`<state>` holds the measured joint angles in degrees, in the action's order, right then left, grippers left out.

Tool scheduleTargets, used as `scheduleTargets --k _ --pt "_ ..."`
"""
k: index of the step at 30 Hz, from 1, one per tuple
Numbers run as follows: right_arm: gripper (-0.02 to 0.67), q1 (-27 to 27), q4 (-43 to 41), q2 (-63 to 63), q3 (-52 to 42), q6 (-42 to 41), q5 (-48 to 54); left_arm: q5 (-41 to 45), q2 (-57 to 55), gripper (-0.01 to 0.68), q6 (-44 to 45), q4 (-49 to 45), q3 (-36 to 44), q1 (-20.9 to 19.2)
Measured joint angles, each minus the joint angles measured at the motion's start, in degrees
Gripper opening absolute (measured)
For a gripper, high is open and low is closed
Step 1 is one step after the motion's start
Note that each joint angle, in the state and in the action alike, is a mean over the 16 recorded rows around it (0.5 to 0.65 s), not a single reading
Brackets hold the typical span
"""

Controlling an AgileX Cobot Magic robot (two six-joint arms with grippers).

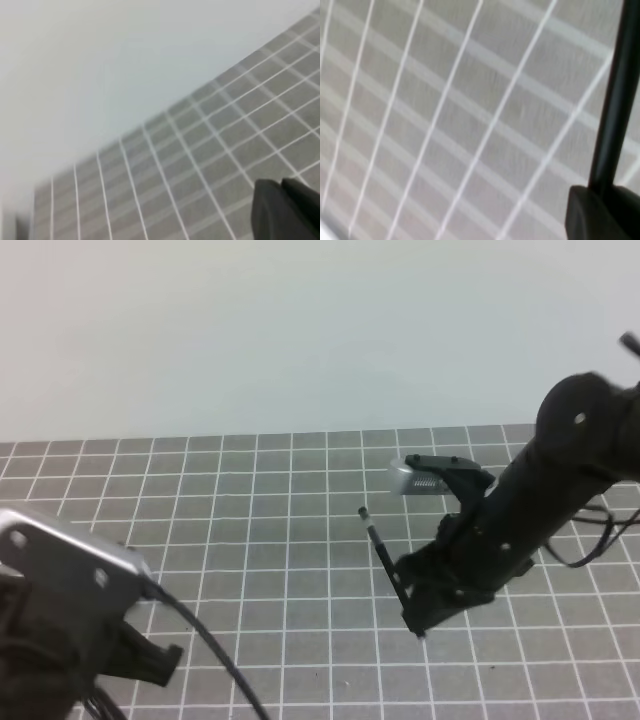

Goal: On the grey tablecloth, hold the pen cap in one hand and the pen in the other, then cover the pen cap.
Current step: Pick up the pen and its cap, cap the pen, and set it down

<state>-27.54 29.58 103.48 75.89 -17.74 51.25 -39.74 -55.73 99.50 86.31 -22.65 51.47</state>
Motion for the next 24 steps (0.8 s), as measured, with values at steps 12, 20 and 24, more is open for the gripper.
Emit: scheduleTargets --k 12,20,24 --pt "0.061 1.4 3.0 7.6 0.0 9.2 -13.1 3.2 0.0 0.001 3.1 14.8 -3.1 0.0" --pt "0.08 1.4 2.5 10.6 0.0 12.5 -14.4 8.1 0.0 0.0 1.7 14.8 -3.0 0.0" --pt "0.116 1.4 2.4 11.6 0.0 13.8 -14.1 9.4 0.0 -0.001 1.5 14.7 -3.0 0.0"
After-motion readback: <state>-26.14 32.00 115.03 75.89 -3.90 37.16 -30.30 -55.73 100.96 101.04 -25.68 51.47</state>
